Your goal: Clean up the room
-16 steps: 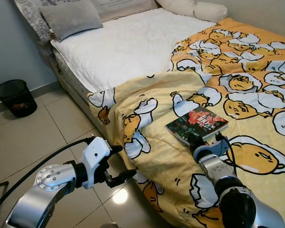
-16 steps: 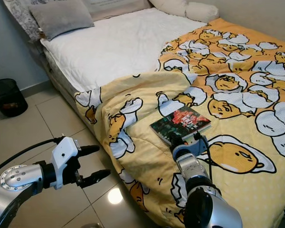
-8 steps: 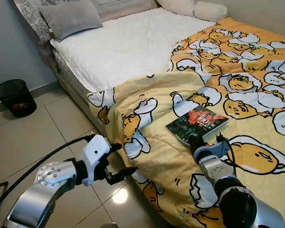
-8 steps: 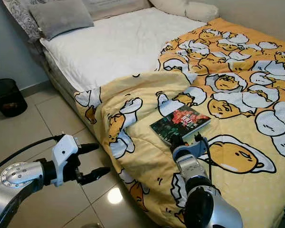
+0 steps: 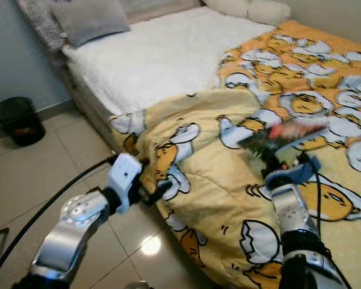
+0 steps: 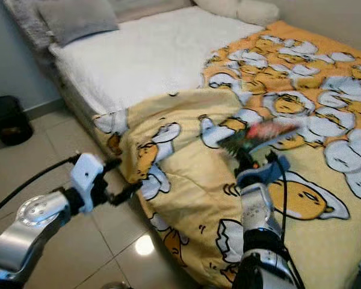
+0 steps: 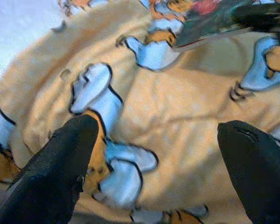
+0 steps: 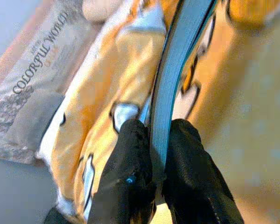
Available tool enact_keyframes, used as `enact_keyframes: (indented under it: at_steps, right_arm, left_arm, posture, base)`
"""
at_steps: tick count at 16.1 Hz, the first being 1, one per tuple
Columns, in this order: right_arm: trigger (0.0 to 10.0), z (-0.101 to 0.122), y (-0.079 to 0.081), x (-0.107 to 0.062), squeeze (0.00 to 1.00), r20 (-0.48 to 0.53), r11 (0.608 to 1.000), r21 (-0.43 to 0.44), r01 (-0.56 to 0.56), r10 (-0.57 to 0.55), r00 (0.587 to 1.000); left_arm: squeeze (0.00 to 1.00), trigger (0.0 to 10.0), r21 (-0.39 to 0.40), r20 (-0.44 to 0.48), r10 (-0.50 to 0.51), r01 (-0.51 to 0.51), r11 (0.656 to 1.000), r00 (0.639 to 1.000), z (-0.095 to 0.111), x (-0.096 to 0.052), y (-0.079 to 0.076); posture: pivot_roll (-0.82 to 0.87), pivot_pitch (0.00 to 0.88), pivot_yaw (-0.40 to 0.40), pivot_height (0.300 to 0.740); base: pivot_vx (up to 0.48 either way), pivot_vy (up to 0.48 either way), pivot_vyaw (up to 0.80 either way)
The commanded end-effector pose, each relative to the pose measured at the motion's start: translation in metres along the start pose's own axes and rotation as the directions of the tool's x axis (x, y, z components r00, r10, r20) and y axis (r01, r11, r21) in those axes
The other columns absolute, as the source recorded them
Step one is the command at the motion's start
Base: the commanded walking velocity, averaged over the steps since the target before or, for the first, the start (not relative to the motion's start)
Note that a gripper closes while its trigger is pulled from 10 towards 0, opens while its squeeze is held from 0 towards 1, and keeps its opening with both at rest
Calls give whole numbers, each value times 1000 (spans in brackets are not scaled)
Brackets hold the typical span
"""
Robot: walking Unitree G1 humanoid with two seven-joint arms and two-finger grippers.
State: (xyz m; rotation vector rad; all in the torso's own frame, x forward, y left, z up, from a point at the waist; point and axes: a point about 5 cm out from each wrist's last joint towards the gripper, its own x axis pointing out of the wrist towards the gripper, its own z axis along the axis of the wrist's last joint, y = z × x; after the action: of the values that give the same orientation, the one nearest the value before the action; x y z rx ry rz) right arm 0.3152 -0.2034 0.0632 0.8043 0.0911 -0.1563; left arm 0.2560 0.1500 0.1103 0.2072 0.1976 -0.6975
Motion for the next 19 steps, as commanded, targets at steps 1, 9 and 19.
enact_keyframes:
  at_steps: [1,9,19]
  right_arm:
    - [10000,15,19,1,0,79,993,-107,-52,61,995]
    - [10000,-1,31,-38,0,146,864,-489,119,-54,988]
    - [10000,-9,38,-43,0,144,798,-571,192,-133,981]
  left_arm:
    - [765,10000,8,4,72,-72,997,997,-1,1,6]
    - [0,10000,-89,-14,337,-337,937,942,-12,-4,16]
    - [0,10000,-16,22,472,-472,881,881,-4,3,36]
  posture:
    - [92,0,25,740]
    - [94,0,5,740]
    - [83,0,18,740]
  base:
    - [0,0,0]
    - [0,0,-500]
    - [0,0,-800]
